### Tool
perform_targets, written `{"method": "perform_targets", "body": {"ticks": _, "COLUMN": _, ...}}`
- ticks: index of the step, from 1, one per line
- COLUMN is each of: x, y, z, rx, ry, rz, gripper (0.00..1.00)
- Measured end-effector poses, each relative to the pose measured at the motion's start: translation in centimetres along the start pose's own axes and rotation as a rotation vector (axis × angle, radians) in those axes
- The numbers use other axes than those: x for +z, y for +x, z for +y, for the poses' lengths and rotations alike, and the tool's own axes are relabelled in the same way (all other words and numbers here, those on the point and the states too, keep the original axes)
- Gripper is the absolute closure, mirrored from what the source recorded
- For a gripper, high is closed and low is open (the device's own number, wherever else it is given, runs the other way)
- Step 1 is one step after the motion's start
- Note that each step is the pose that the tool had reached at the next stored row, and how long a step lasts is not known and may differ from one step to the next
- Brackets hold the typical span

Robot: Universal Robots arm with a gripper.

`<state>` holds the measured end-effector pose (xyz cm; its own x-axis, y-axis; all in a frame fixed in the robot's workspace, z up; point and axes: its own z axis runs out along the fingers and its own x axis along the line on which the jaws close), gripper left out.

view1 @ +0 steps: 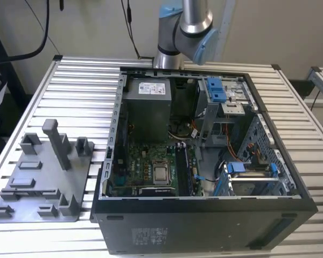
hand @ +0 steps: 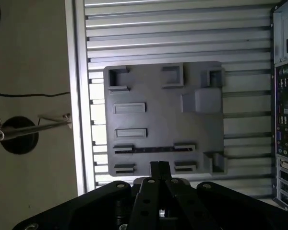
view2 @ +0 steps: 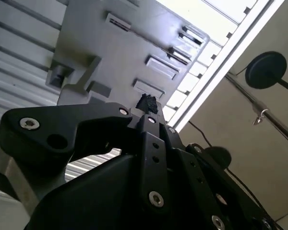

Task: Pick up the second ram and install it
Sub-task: 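Reach for the second ram, then pick up the second ram and move it above second insertion slot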

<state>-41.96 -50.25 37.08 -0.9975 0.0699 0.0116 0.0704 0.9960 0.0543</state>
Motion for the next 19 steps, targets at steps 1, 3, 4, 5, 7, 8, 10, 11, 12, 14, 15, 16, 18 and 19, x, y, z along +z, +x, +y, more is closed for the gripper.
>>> {"method": "perform_targets", "body": {"ticks": 1, "x": 0.01, "y": -0.06, "z": -0.13, "rx": 0.0, "ry": 0.0, "rz": -0.0001, "gripper": 0.89}}
{"method": "perform_targets", "body": {"ticks": 3, "x": 0.01, "y": -0.15, "z": -0.33, "rx": 0.0, "ry": 0.0001, "rz": 0.0001, "gripper": 0.89}}
{"method": "perform_targets", "body": {"ticks": 4, "x": 0.01, "y": -0.15, "z": -0.35, "rx": 0.0, "ry": 0.0001, "rz": 0.0001, "gripper": 0.89}}
{"method": "perform_targets", "body": {"ticks": 5, "x": 0.01, "y": -0.15, "z": -0.35, "rx": 0.0, "ry": 0.0001, "rz": 0.0, "gripper": 0.89}}
{"method": "perform_targets", "body": {"ticks": 7, "x": 0.02, "y": -0.15, "z": -0.37, "rx": 0.0, "ry": 0.0, "rz": 0.0, "gripper": 0.89}}
{"method": "perform_targets", "body": {"ticks": 8, "x": 0.02, "y": -0.16, "z": -0.39, "rx": 0.0, "ry": 0.0, "rz": 0.0, "gripper": 0.89}}
{"method": "perform_targets", "body": {"ticks": 10, "x": 0.02, "y": -0.16, "z": -0.4, "rx": 0.0, "ry": 0.0001, "rz": 0.0001, "gripper": 0.89}}
{"method": "perform_targets", "body": {"ticks": 11, "x": 0.03, "y": -0.16, "z": -0.4, "rx": 0.0, "ry": 0.0, "rz": 0.0, "gripper": 0.89}}
{"method": "perform_targets", "body": {"ticks": 12, "x": 0.03, "y": -0.16, "z": -0.4, "rx": 0.0, "ry": 0.0, "rz": 0.0, "gripper": 0.89}}
{"method": "perform_targets", "body": {"ticks": 14, "x": 0.03, "y": -0.16, "z": -0.4, "rx": 0.0, "ry": 0.0, "rz": 0.0, "gripper": 0.89}}
{"method": "perform_targets", "body": {"ticks": 15, "x": 0.02, "y": -0.16, "z": -0.4, "rx": 0.0, "ry": 0.0, "rz": 0.0, "gripper": 0.89}}
{"method": "perform_targets", "body": {"ticks": 16, "x": 0.02, "y": -0.16, "z": -0.4, "rx": 0.0, "ry": 0.0001, "rz": 0.0, "gripper": 0.89}}
{"method": "perform_targets", "body": {"ticks": 18, "x": 0.03, "y": -0.16, "z": -0.4, "rx": 0.0, "ry": 0.0, "rz": 0.0, "gripper": 0.89}}
{"method": "perform_targets", "body": {"ticks": 19, "x": 0.03, "y": -0.16, "z": -0.4, "rx": -0.002, "ry": 0.0, "rz": 0.0, "gripper": 0.89}}
